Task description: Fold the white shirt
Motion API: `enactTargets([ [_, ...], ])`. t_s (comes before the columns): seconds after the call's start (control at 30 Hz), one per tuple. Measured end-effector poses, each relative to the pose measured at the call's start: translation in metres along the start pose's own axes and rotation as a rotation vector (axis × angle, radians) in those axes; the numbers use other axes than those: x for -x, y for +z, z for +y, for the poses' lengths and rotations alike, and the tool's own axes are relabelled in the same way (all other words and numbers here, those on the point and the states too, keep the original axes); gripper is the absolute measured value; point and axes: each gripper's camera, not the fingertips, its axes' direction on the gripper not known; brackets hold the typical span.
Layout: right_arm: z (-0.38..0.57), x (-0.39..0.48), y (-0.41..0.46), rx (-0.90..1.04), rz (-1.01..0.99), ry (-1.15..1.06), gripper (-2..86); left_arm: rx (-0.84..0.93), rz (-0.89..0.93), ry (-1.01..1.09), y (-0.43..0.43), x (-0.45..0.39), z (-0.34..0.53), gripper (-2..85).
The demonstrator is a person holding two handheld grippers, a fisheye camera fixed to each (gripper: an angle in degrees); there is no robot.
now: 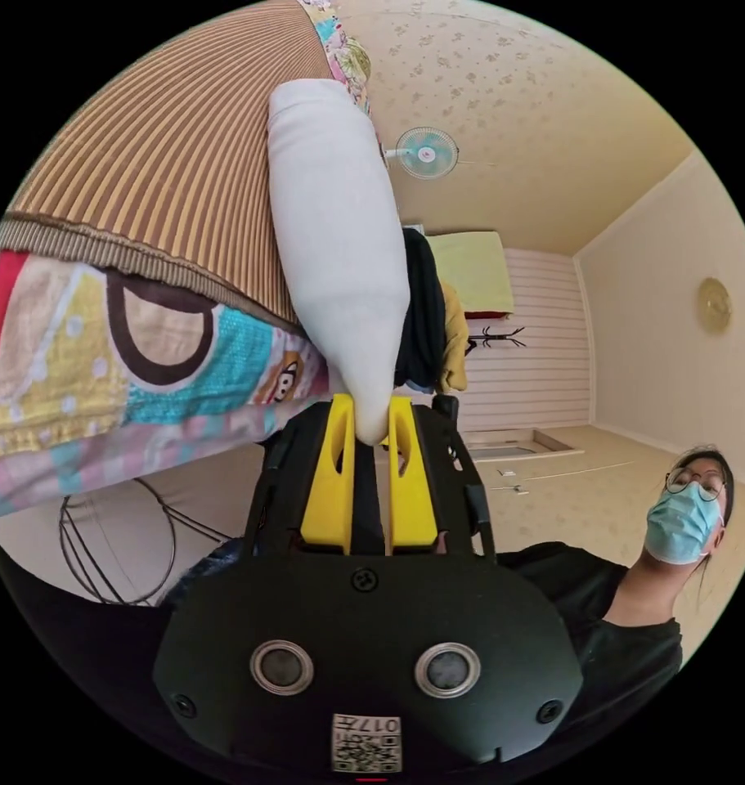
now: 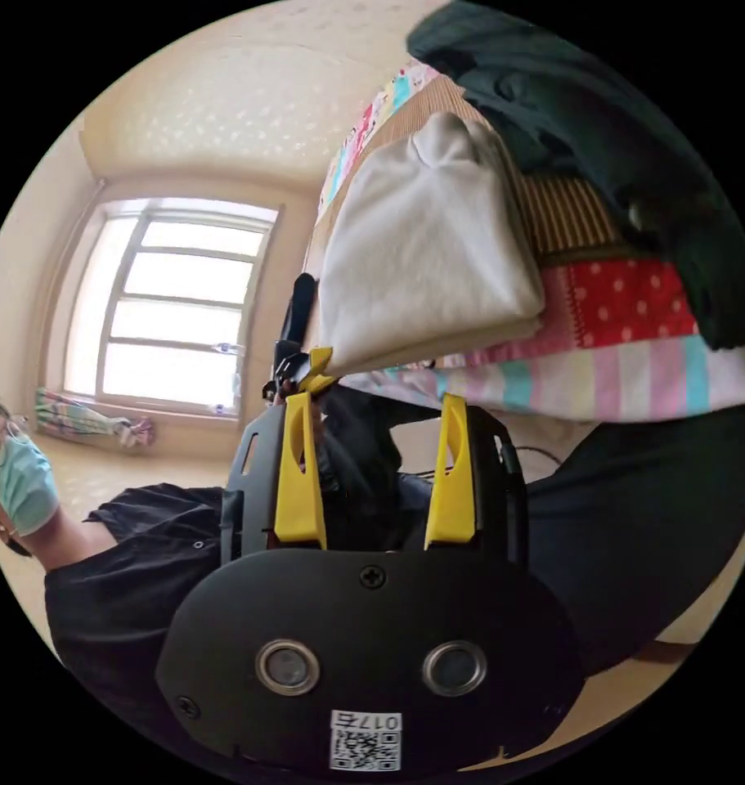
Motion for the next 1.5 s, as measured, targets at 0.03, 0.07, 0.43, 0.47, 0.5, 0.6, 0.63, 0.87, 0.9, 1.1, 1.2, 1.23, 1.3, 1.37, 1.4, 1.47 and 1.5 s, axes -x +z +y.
enactTargets([
  [0.03, 0.003, -0.014, -0.006, -0.012, -0.085, 0.035, 20.9, 0.013, 0.000, 0.012, 0.006, -0.010, 0.002, 6.6],
  [0.07, 0.002, -0.027, -0.009, -0.016, -0.155, 0.068, 22.1, 0.027, 0.009, 0.023, 0.012, -0.019, 0.003, 6.5],
  [0.43, -0.017, -0.062, -0.054, -0.271, -0.590, 0.082, 22.4, 0.131, -0.202, 0.193, 0.049, -0.100, 0.065, 6.5],
  [0.47, -0.017, -0.067, -0.052, -0.255, -0.624, 0.068, 21.8, 0.133, -0.222, 0.194, 0.050, -0.102, 0.069, 6.5],
  [0.5, -0.016, -0.070, -0.051, -0.246, -0.661, 0.067, 21.5, 0.139, -0.227, 0.201, 0.050, -0.104, 0.070, 6.5],
  [0.6, -0.007, -0.067, -0.050, -0.250, -0.760, 0.016, 20.4, 0.161, -0.225, 0.243, 0.047, -0.115, 0.076, 6.5],
  [0.63, -0.005, -0.056, -0.056, -0.255, -0.752, -0.030, 20.0, 0.161, -0.226, 0.274, 0.044, -0.122, 0.081, 6.7],
  [0.87, -0.013, 0.045, -0.117, -0.239, -0.689, -0.400, 18.2, 0.113, -0.089, 0.466, 0.031, -0.165, 0.115, 9.7],
  [0.9, -0.015, 0.054, -0.126, -0.248, -0.695, -0.427, 18.0, 0.111, -0.081, 0.475, 0.031, -0.167, 0.116, 9.8],
  [1.1, -0.039, 0.126, -0.237, -0.422, -0.577, -0.655, 16.8, 0.135, -0.116, 0.482, 0.045, -0.176, 0.118, 10.1],
  [1.2, -0.059, 0.128, -0.289, -0.483, -0.460, -0.598, 16.2, 0.145, -0.103, 0.454, 0.054, -0.172, 0.118, 9.9],
  [1.23, -0.066, 0.116, -0.305, -0.516, -0.404, -0.544, 15.9, 0.157, -0.093, 0.435, 0.059, -0.168, 0.117, 9.6],
  [1.3, -0.065, 0.095, -0.320, -0.584, -0.277, -0.451, 15.5, 0.176, -0.074, 0.399, 0.067, -0.161, 0.115, 9.2],
  [1.37, -0.056, 0.057, -0.322, -0.647, -0.050, -0.252, 15.0, 0.187, -0.049, 0.375, 0.075, -0.158, 0.114, 8.7],
  [1.4, -0.054, 0.044, -0.320, -0.644, -0.025, -0.185, 14.8, 0.188, -0.050, 0.373, 0.076, -0.158, 0.115, 8.6],
  [1.47, -0.041, 0.000, -0.309, -0.665, -0.120, -0.100, 14.1, 0.189, -0.096, 0.381, 0.082, -0.165, 0.116, 7.9],
  [1.5, -0.039, -0.003, -0.305, -0.670, -0.145, -0.117, 13.9, 0.188, -0.114, 0.387, 0.084, -0.168, 0.116, 7.9],
])
